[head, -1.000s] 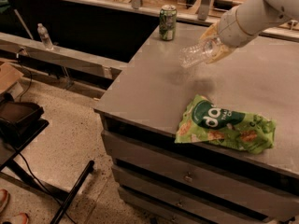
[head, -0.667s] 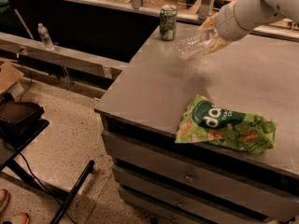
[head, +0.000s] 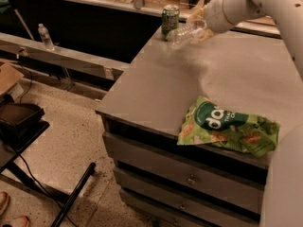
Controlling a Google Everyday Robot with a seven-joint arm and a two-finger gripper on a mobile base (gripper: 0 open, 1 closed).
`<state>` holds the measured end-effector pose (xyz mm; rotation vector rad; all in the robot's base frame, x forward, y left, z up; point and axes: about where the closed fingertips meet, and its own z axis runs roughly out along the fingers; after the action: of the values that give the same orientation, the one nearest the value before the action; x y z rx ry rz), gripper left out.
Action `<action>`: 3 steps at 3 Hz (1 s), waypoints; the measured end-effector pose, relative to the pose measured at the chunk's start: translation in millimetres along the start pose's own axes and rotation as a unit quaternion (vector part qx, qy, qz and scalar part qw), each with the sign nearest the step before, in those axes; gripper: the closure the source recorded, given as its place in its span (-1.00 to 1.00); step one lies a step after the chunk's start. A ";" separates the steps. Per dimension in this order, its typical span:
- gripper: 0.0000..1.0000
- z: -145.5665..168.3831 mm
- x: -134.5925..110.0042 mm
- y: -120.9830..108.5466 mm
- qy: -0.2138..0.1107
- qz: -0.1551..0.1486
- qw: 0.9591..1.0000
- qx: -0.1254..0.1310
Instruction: Move water bottle near green can
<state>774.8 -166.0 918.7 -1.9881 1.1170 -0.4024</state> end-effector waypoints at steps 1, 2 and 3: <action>0.19 23.8 -3.5 -7.1 -0.007 -0.014 1.000 -0.009; -0.28 40.1 -2.7 -8.3 -0.010 -0.012 1.000 -0.023; -0.76 42.7 -3.6 -7.8 -0.012 -0.013 1.000 -0.024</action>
Offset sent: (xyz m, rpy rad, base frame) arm 0.0449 0.0247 -0.0186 -0.0439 0.0577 0.0300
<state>803.1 -139.8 898.3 -2.0456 1.0976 -0.3681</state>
